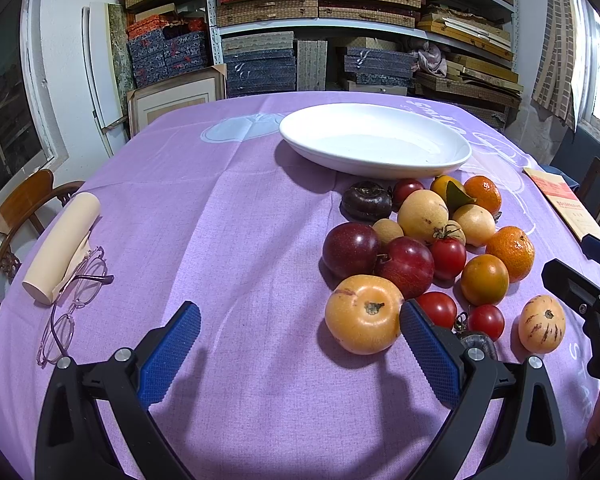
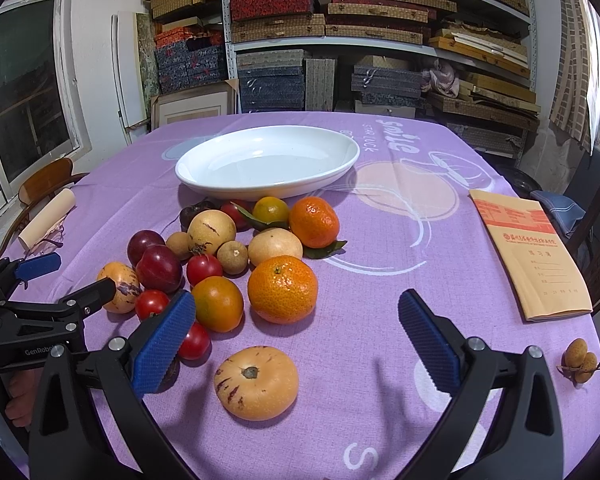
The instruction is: Organize fruits
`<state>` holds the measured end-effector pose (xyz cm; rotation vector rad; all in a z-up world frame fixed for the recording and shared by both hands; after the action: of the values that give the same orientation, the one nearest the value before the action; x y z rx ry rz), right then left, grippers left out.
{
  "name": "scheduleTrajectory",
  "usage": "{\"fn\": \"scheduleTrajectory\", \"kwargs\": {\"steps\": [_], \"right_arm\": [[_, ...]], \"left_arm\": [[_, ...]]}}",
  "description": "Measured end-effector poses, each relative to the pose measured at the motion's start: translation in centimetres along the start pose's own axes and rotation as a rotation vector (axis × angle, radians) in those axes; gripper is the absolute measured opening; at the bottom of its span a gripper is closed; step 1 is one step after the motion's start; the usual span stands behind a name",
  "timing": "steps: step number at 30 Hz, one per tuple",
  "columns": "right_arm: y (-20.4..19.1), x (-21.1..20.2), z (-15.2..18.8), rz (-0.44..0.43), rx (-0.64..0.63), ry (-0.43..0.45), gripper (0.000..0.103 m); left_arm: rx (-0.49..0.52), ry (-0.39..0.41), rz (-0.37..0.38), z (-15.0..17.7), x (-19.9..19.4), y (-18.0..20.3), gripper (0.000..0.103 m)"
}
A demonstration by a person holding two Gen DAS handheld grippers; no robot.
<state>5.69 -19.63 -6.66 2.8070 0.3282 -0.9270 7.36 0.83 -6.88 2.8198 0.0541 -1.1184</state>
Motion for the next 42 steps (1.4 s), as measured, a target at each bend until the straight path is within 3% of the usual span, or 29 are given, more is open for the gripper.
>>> {"fn": "scheduleTrajectory", "kwargs": {"steps": [18, 31, 42], "right_arm": [[-0.1, 0.1, -0.1, -0.002, 0.000, -0.001, 0.099], [0.0, 0.0, -0.1, -0.004, -0.002, 0.002, 0.099], [0.6, -0.9, -0.2, -0.026, 0.052, 0.021, 0.099]], "left_arm": [[0.005, -0.008, 0.005, 0.3, 0.1, 0.3, 0.100], [-0.031, -0.032, 0.033, 0.1, 0.2, -0.2, 0.100], [0.001, -0.070, 0.075, 0.6, 0.0, 0.2, 0.100]]}}
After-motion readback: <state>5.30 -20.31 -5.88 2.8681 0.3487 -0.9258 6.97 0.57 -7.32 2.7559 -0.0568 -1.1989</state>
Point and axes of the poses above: each gripper's, at about its wrist camera, not at the fingertips, and x roughly the way its jaws point, y to its right, z to its underside, the point moved 9 cm from there along x, roughly the way its jaws point, and after that the axes turned 11 degrees about -x, right-handed, at the moved point
